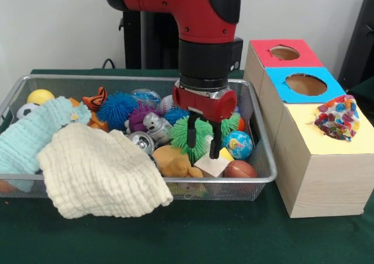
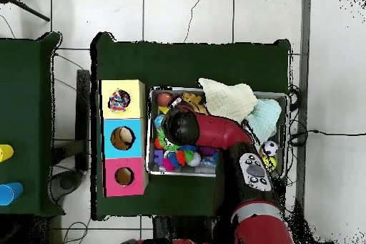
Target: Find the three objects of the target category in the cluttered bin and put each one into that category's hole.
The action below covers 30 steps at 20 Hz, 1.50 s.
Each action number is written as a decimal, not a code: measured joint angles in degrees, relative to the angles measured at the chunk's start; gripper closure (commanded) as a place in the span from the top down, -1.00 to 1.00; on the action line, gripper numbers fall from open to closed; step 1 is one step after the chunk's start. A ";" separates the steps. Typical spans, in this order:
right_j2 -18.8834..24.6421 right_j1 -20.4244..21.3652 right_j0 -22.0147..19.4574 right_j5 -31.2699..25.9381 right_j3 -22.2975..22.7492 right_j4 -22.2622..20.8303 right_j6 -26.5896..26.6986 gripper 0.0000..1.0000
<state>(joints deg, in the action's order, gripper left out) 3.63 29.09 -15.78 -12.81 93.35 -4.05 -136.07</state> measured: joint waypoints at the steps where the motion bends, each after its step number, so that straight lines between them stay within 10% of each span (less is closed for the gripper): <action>1: 0.00 -0.61 0.01 0.00 0.02 0.25 0.00 1.00; 30: 0.11 -3.21 -2.00 1.70 3.16 8.36 -0.02 1.00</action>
<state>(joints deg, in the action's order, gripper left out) 3.74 25.88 -17.78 -11.11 96.51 4.31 -136.09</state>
